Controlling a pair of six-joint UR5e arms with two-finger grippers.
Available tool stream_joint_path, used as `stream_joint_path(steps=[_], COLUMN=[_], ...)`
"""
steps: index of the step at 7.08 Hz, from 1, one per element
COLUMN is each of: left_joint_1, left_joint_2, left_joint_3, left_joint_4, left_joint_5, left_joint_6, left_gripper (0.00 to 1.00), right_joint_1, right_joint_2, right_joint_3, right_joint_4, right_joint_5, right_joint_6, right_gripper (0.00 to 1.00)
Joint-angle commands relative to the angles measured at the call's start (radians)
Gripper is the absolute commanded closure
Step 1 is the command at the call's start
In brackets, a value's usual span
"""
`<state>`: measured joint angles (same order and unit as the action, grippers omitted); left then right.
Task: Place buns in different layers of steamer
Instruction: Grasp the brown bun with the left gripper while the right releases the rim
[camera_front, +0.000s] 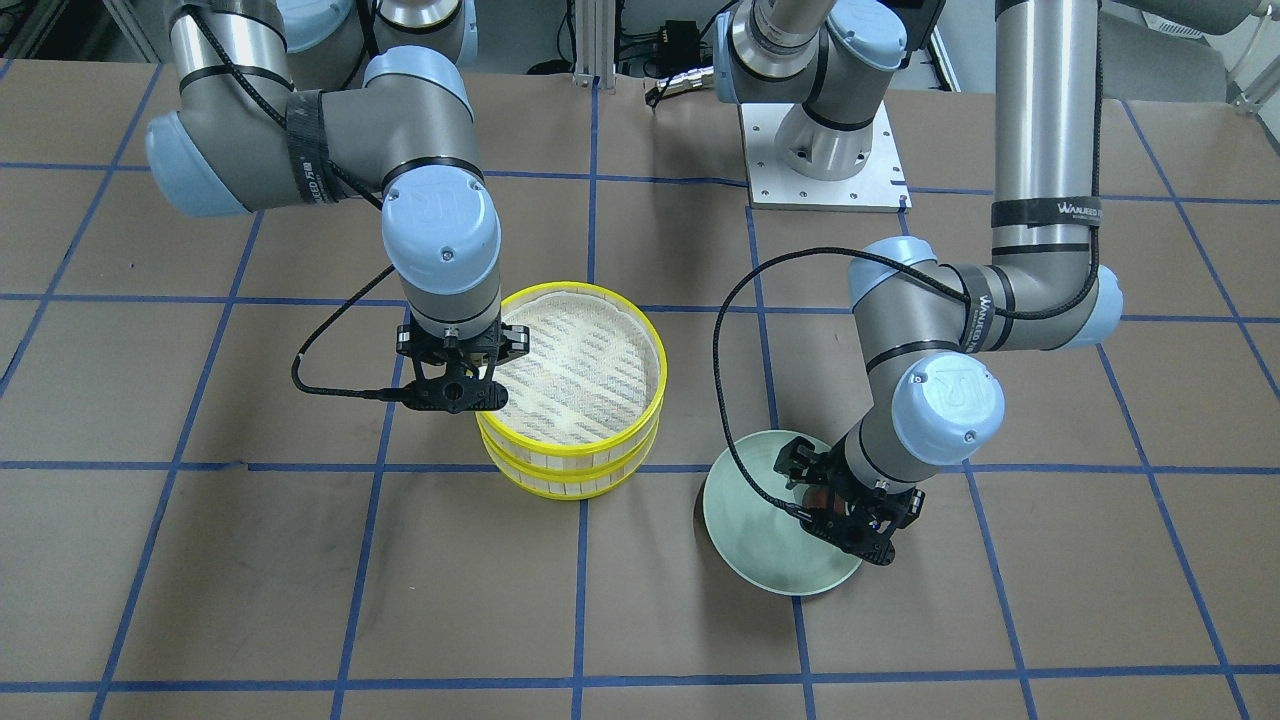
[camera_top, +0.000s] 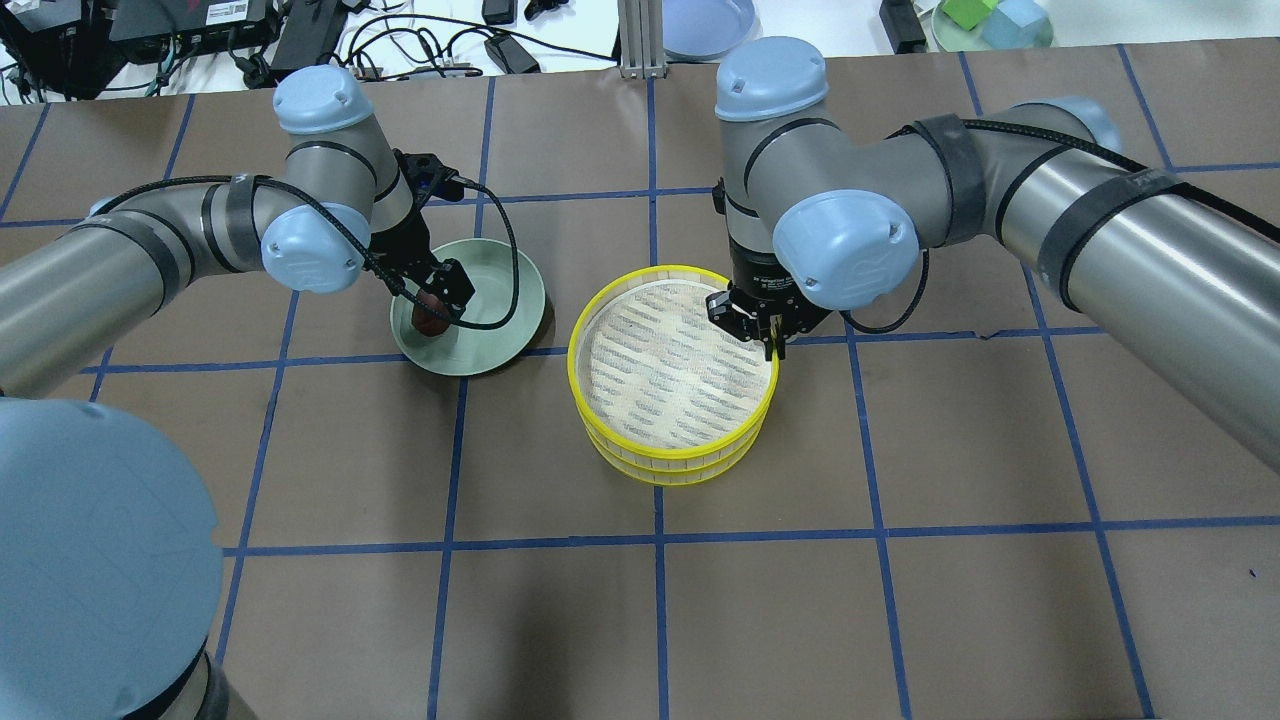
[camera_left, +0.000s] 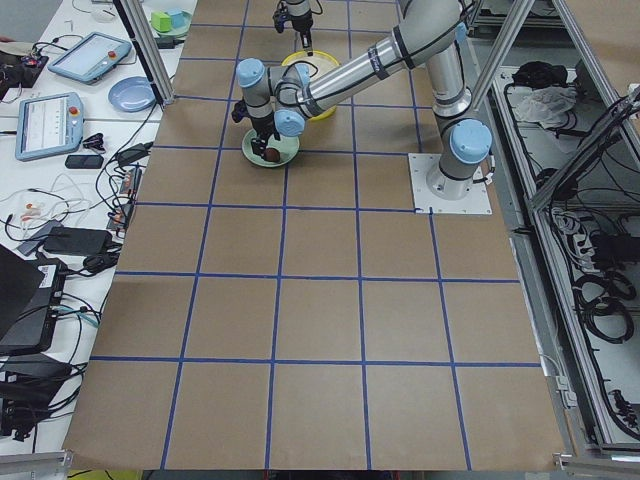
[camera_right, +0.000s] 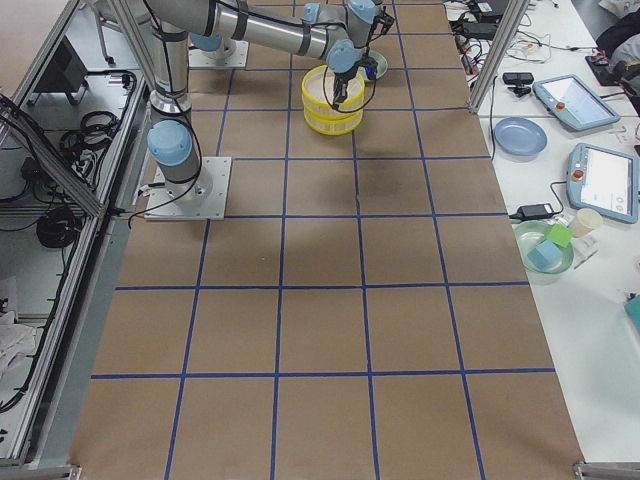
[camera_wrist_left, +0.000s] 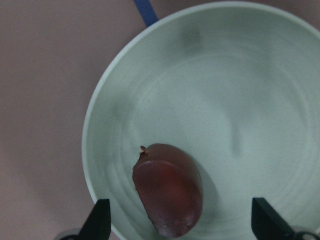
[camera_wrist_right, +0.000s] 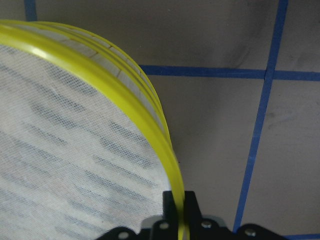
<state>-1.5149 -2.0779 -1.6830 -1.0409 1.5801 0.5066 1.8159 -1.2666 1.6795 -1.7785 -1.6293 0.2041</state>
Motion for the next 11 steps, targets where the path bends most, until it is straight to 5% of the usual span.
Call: stream_joint_path(steps=[1, 2, 8, 9, 10, 11], left_joint_1=[0.001, 0.001, -0.016, -0.024, -0.024, -0.030], left_joint_2=[-0.027, -0.025, 0.074, 0.102, 0.130, 0.150], left_joint_3=[0.008, 0.009, 0.016, 0.016, 0.016, 0.016], left_joint_4=[0.009, 0.009, -0.042, -0.045, -0.066, -0.070], left_joint_5=[-0.008, -0.009, -0.012, -0.078, -0.110, -0.112], left_joint_6=[-0.002, -0.006, -0.242, -0.313, -0.350, -0.394], left_gripper=[0.55, 0.99, 1.00, 1.00, 1.00, 1.00], right_joint_1=[-0.001, -0.001, 0.000, 0.000, -0.001, 0.000], right_joint_2=[0.003, 0.003, 0.013, 0.013, 0.018, 0.018], right_joint_3=[0.000, 0.002, 0.002, 0.002, 0.003, 0.006], right_joint_4=[-0.004, -0.004, -0.002, 0.001, 0.004, 0.004], right_joint_5=[-0.001, -0.001, -0.001, -0.001, -0.003, -0.016], right_joint_6=[0.000, 0.003, 0.005, 0.005, 0.003, 0.000], right_gripper=[1.00, 1.00, 1.00, 1.00, 0.83, 0.19])
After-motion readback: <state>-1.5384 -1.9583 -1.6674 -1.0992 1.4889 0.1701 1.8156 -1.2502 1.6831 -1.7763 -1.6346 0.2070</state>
